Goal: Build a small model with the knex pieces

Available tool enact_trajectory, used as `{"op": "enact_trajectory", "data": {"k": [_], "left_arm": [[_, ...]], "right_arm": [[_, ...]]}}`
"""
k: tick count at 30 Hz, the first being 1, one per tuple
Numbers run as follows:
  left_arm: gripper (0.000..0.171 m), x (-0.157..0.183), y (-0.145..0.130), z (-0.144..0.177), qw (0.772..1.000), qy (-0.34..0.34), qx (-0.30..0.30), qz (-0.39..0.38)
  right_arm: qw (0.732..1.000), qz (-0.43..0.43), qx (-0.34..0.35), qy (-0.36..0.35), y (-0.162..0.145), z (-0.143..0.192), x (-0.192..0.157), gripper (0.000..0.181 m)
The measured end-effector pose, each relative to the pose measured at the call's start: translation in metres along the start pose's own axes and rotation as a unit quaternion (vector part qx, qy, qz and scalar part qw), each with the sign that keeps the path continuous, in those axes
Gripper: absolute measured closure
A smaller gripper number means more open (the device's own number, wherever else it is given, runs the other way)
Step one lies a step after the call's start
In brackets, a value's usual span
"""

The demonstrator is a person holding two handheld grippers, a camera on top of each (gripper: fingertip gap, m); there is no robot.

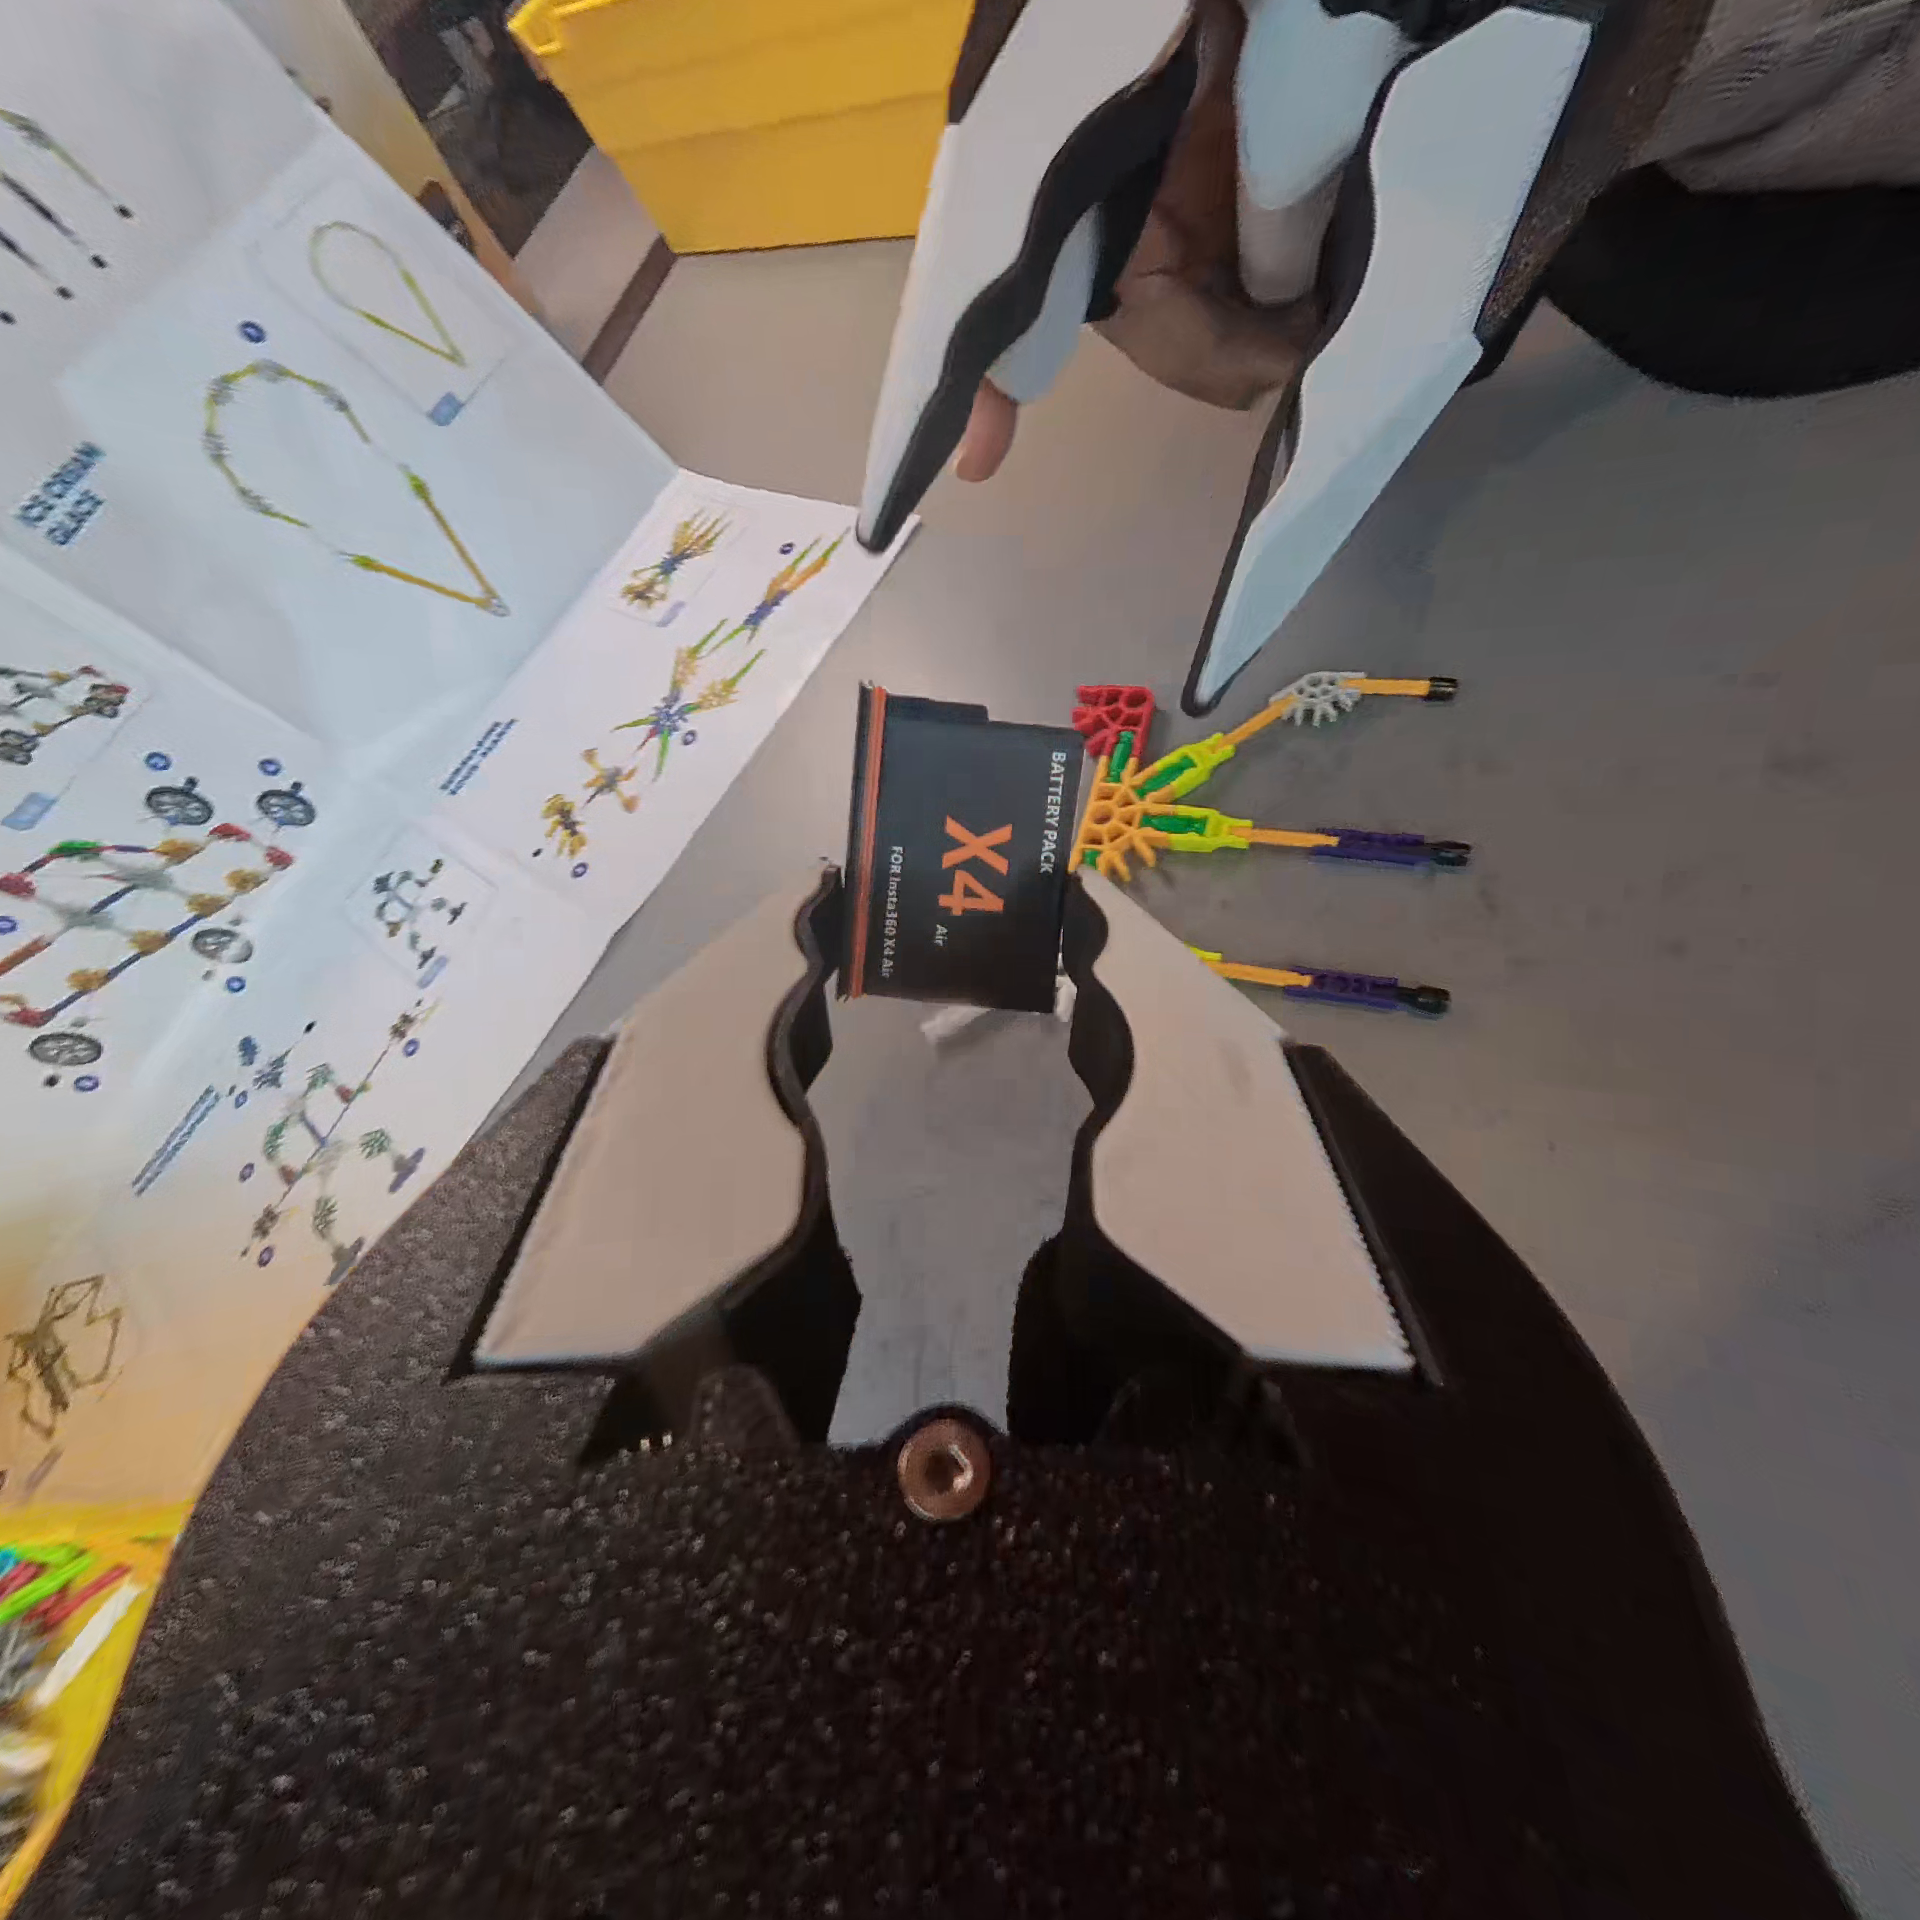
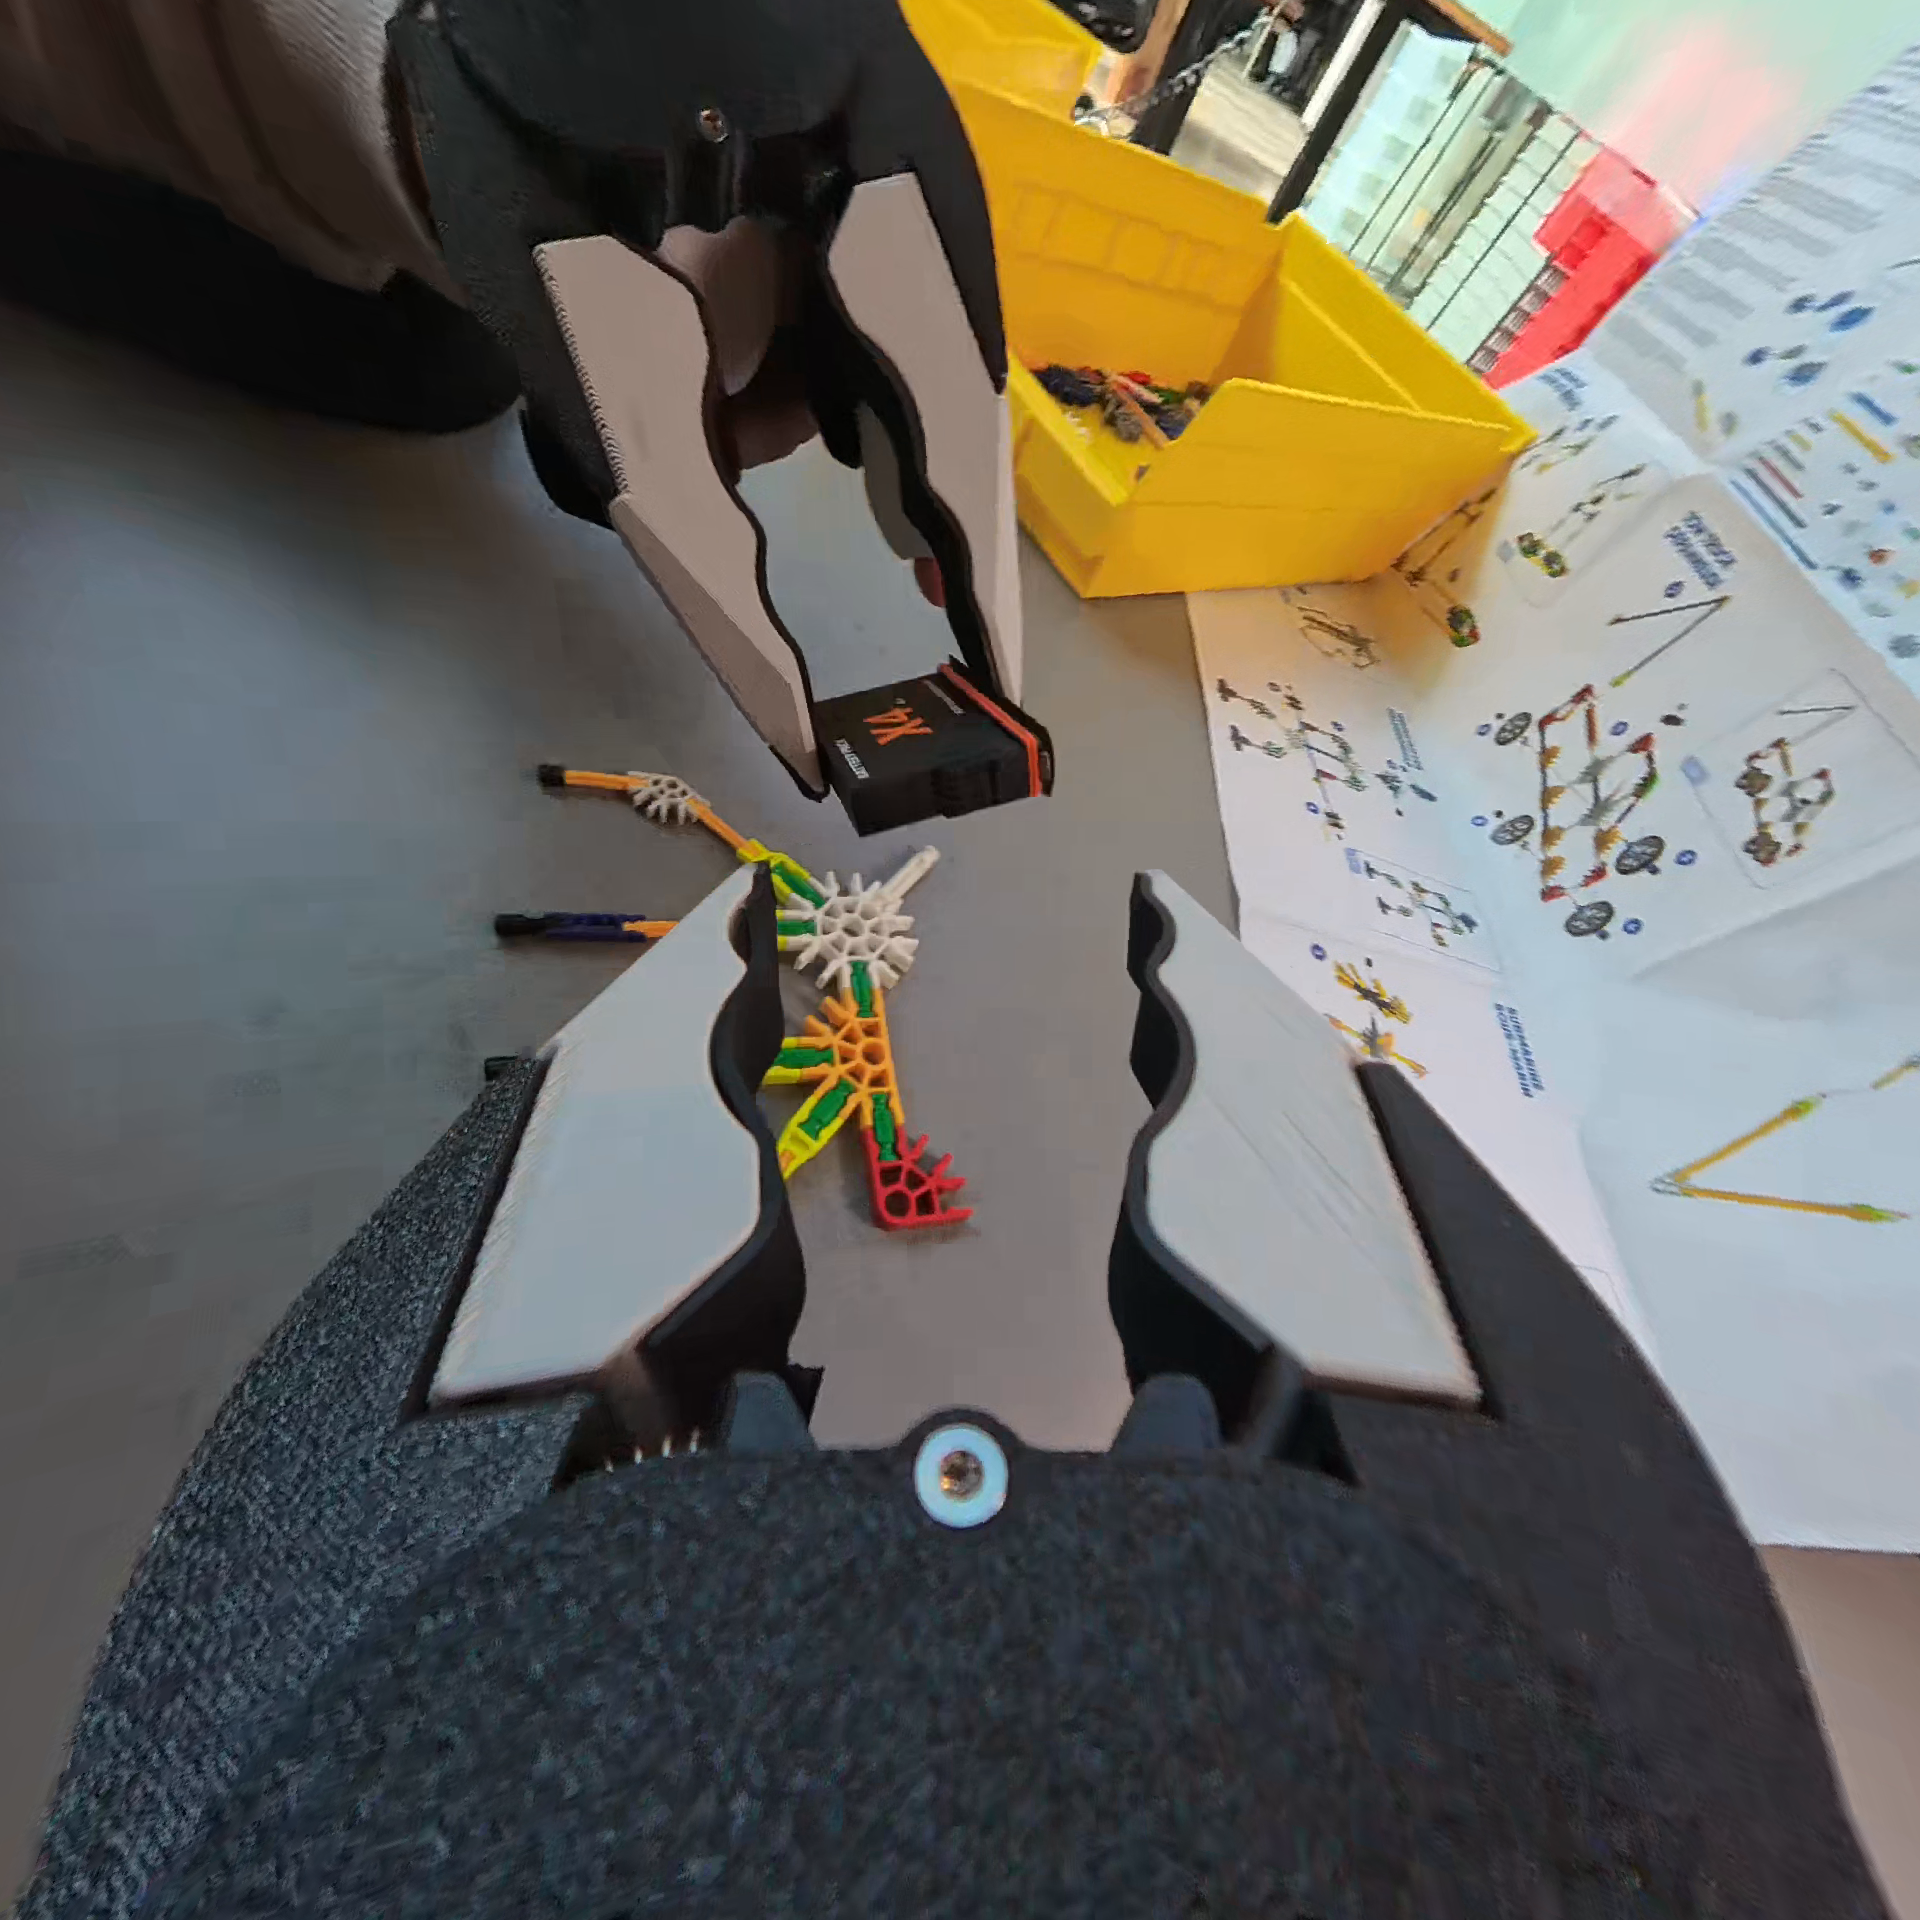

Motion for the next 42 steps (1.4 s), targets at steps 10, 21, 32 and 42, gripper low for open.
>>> {"op": "enact_trajectory", "data": {"k": [10, 21, 32, 42], "left_arm": [[0.130, 0.031, 0.007, -0.005, 0.998, -0.058, 0.037, -0.014], [0.129, -0.009, 0.000, 0.009, 0.981, -0.047, 0.113, 0.152], [0.128, -0.023, -0.007, 0.012, 0.981, -0.006, 0.103, 0.162], [0.128, -0.022, -0.009, 0.012, 0.985, -0.001, 0.093, 0.144]], "right_arm": [[0.998, 0.017, -0.013, 0.066, 0.001, -0.006, -0.025, 0.138], [0.986, -0.099, -0.113, -0.071, -0.061, 0.052, 0.057, 0.139], [0.939, -0.245, -0.234, -0.064, -0.129, 0.108, 0.034, 0.138], [0.926, -0.208, -0.316, 0.007, -0.128, 0.104, 0.027, 0.114]]}}
Point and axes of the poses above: each gripper's, where its closed fingertips meet, z back along the fingers, y out of its top, x = y × z across the jaws, the point moved 4 cm from there along z, back along the fingers, and after that the axes turned 6 degrees about -x, right-handed, at the moved point
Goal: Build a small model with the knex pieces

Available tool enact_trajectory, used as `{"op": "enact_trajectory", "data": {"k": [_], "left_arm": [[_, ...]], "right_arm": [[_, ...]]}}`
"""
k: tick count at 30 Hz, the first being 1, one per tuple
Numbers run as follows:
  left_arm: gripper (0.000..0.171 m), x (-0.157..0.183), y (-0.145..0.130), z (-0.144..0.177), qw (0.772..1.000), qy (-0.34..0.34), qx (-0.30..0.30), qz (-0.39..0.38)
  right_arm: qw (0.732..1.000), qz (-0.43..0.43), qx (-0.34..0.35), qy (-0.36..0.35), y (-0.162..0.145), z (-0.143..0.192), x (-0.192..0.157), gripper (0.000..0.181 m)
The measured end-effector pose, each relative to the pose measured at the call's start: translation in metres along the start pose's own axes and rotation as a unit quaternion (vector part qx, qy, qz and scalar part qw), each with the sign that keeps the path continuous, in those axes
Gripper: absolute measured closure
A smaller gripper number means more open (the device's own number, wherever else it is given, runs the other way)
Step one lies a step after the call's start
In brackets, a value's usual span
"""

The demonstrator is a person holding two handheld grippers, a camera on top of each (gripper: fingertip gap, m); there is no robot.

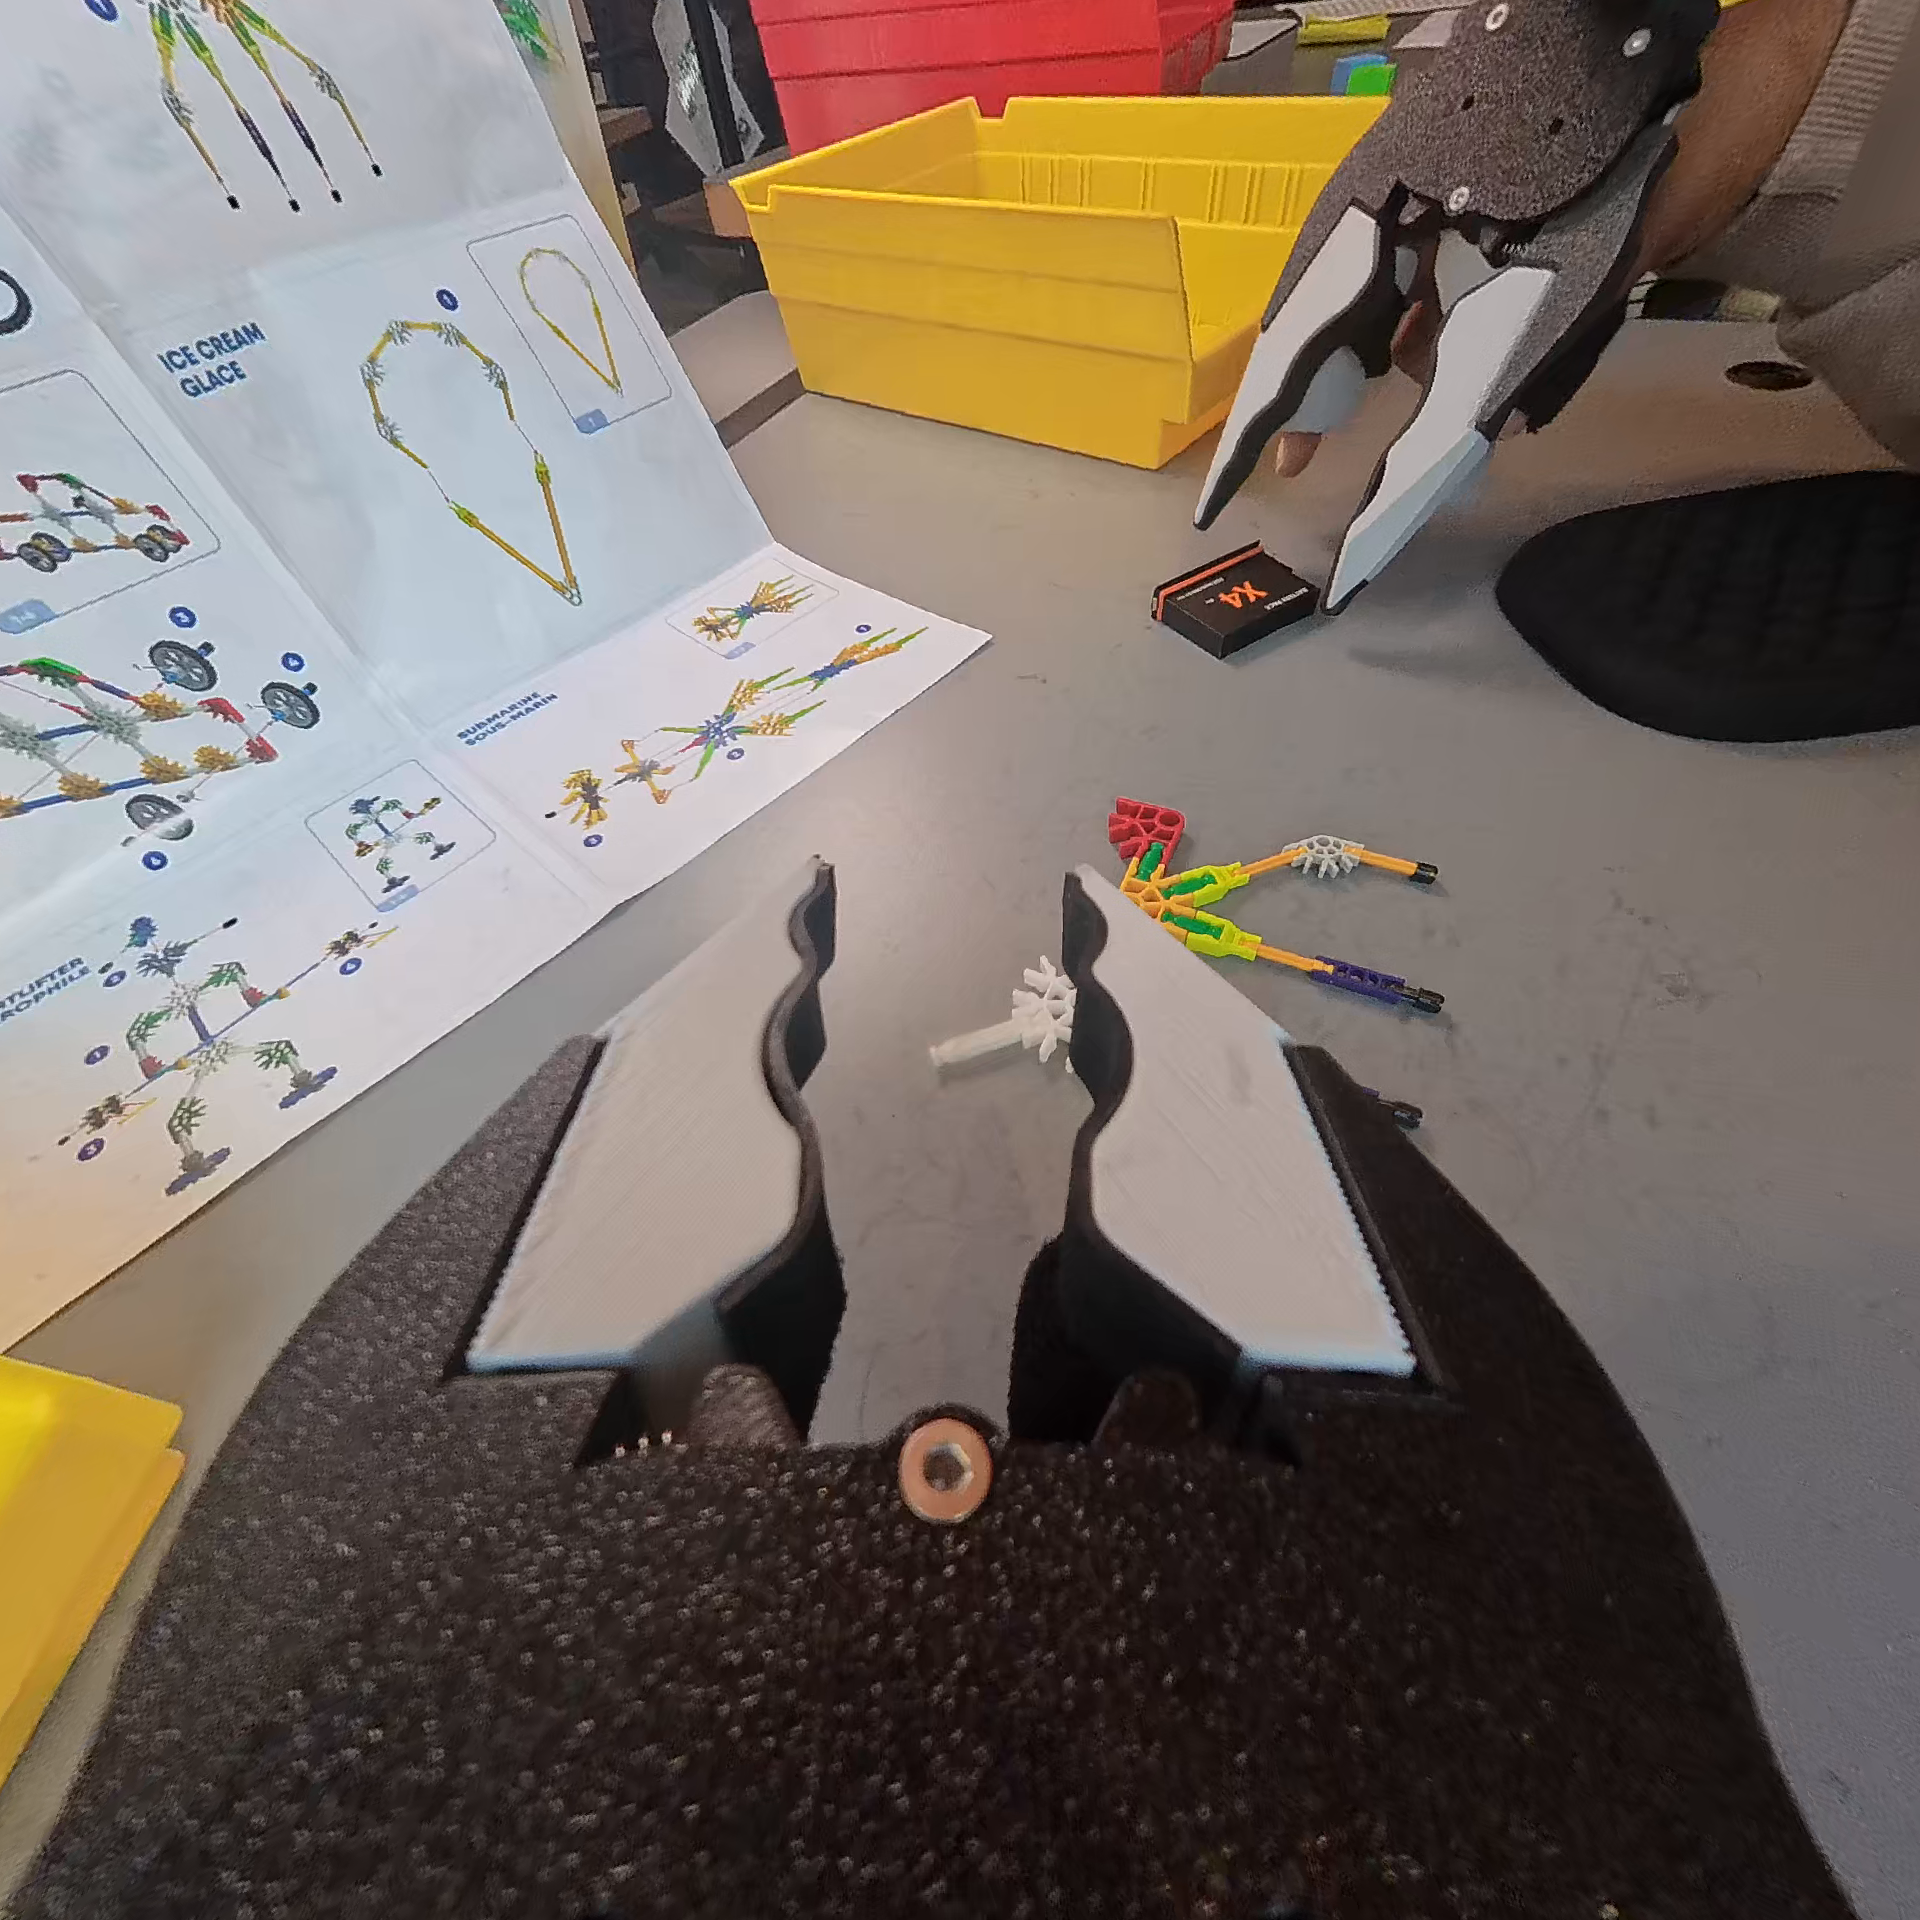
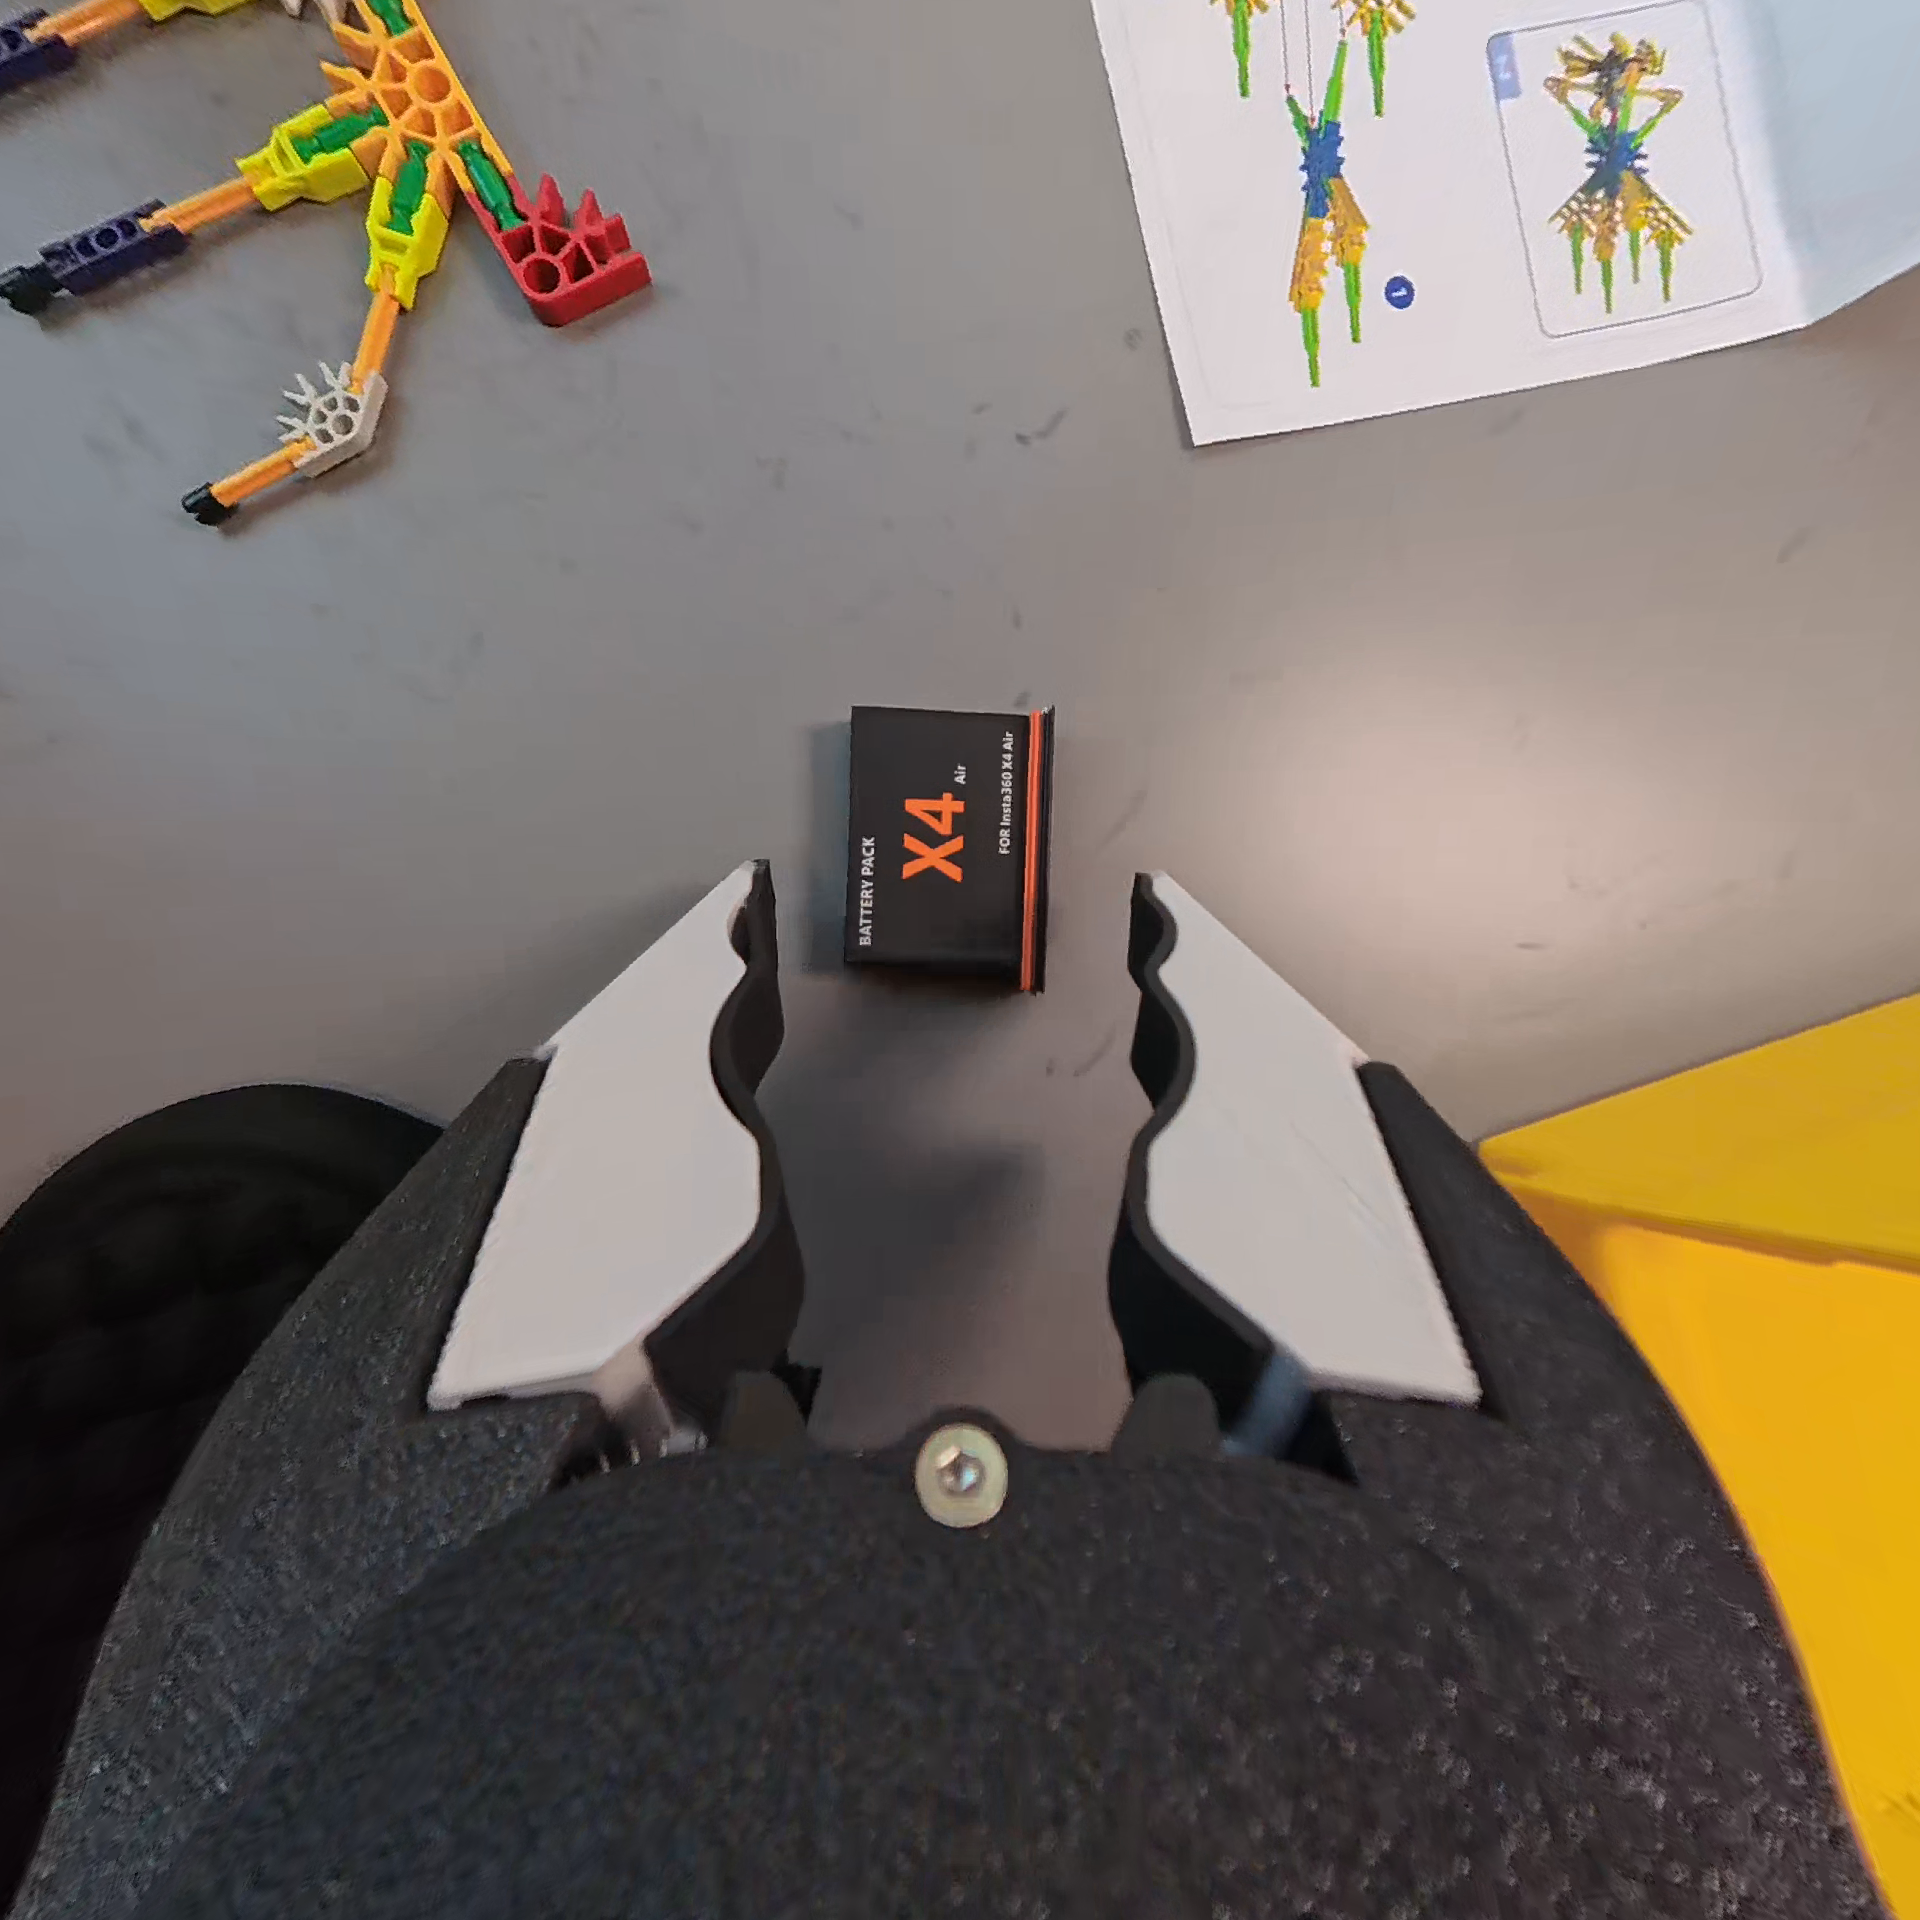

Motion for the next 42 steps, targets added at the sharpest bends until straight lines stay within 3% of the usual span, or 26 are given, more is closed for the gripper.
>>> {"op": "enact_trajectory", "data": {"k": [2, 5, 7, 12, 16, 21, 25, 29, 35, 38, 42], "left_arm": [[0.128, -0.001, -0.001, 0.001, 1.000, 0.004, -0.002, -0.005], [0.129, -0.004, -0.002, 0.003, 1.000, 0.010, -0.001, -0.004], [0.129, -0.006, 0.000, 0.005, 1.000, 0.015, 0.005, -0.001], [0.130, -0.009, 0.002, 0.008, 1.000, 0.027, 0.013, -0.001], [0.130, -0.010, 0.005, 0.010, 0.999, 0.036, 0.017, -0.002], [0.131, -0.023, 0.019, 0.028, 0.996, 0.075, 0.035, 0.016], [0.134, -0.040, 0.025, 0.044, 0.993, 0.107, 0.044, 0.037], [0.134, -0.049, 0.012, 0.040, 0.991, 0.114, 0.035, 0.055], [0.134, -0.056, -0.010, 0.024, 0.991, 0.119, 0.010, 0.064], [0.134, -0.062, -0.019, 0.019, 0.989, 0.129, 0.002, 0.065], [0.134, -0.070, -0.029, 0.014, 0.986, 0.152, -0.007, 0.074]], "right_arm": [[1.000, 0.006, -0.025, 0.015, 0.003, -0.005, 0.003, 0.115], [0.997, 0.015, -0.058, 0.049, 0.005, -0.015, -0.001, 0.141], [0.997, 0.013, -0.056, 0.061, 0.009, -0.015, -0.005, 0.141], [0.998, -0.013, 0.041, 0.048, 0.026, -0.002, -0.031, 0.141], [0.991, -0.067, 0.113, 0.012, 0.024, 0.015, -0.047, 0.142], [0.973, -0.134, 0.174, -0.068, 0.011, 0.049, -0.032, 0.142], [0.960, -0.158, 0.191, -0.131, 0.013, 0.088, 0.013, 0.141], [0.955, -0.147, 0.198, -0.167, 0.036, 0.125, 0.070, 0.142], [0.950, -0.132, 0.143, -0.244, 0.050, 0.157, 0.200, 0.141], [0.955, -0.116, 0.103, -0.252, 0.046, 0.151, 0.285, 0.141], [0.971, -0.103, 0.041, -0.214, 0.024, 0.104, 0.385, 0.142]]}}
Point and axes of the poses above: each gripper's, where its closed fingertips meet, z back along the fingers, y out of its top, x = y × z across the jaws, the point moved 4 cm from there along z, back along the fingers, and after that the axes turned 6 degrees about -x, right-handed, at the moved point
